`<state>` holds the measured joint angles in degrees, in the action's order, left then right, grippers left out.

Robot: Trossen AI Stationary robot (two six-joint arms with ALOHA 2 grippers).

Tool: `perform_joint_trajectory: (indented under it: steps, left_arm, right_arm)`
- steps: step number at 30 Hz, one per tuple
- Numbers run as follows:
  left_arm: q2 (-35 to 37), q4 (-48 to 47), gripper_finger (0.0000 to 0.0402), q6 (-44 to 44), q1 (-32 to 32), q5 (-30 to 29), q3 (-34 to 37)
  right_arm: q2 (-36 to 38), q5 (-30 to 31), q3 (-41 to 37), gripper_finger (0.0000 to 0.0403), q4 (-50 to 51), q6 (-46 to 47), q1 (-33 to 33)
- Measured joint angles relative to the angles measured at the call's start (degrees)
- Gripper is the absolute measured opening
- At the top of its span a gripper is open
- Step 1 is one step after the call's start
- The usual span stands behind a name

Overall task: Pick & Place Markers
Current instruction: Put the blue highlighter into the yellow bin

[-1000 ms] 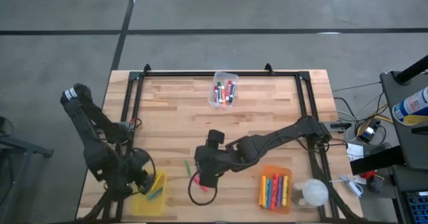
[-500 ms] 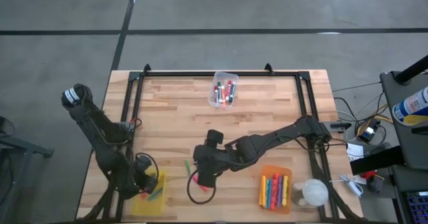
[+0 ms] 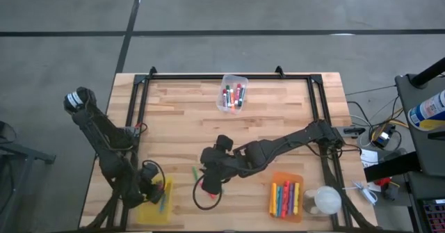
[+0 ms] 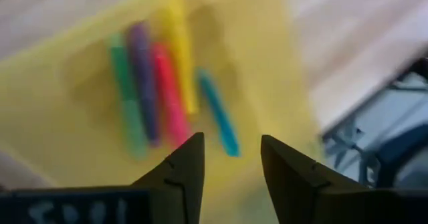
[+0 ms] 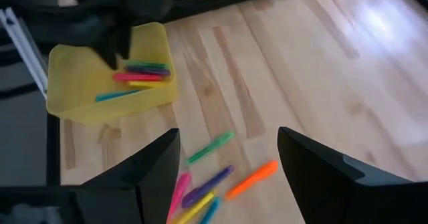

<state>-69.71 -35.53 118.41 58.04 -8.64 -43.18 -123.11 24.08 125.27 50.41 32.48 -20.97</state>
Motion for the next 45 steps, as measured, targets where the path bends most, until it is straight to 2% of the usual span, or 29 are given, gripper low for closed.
perform_joint_trajectory:
  steps: [6,11,23,31,36,45]
  left_arm:
    - [0.4,0.3,0.0142,-10.2,0.2,-8.8,-5.9]
    - [0.5,0.4,0.0142,-20.7,0.2,-15.6,-13.3]
    - [1.5,0.5,0.0142,-56.5,1.0,-30.9,-34.8]
    - [1.4,0.7,0.0142,-68.0,1.0,-32.2,-41.3]
    - [1.4,0.8,0.0142,-68.8,1.1,-31.8,-41.8]
    - [1.4,0.8,0.0142,-68.9,1.1,-31.0,-41.8]
  right_arm:
    - [0.0,-1.0,-2.5,0.0240,0.1,8.4,0.0]
    - [0.0,-5.4,-6.8,0.0242,-0.1,16.5,0.0]
    - [0.0,-15.1,-19.8,0.0238,-6.1,25.1,-0.8]
    - [0.0,-15.7,-24.2,0.0231,-8.7,27.5,-0.8]
    - [0.0,-15.5,-27.6,0.0230,-16.5,26.2,-1.8]
    - [-0.4,-15.1,-30.0,0.0230,-18.3,25.9,-3.4]
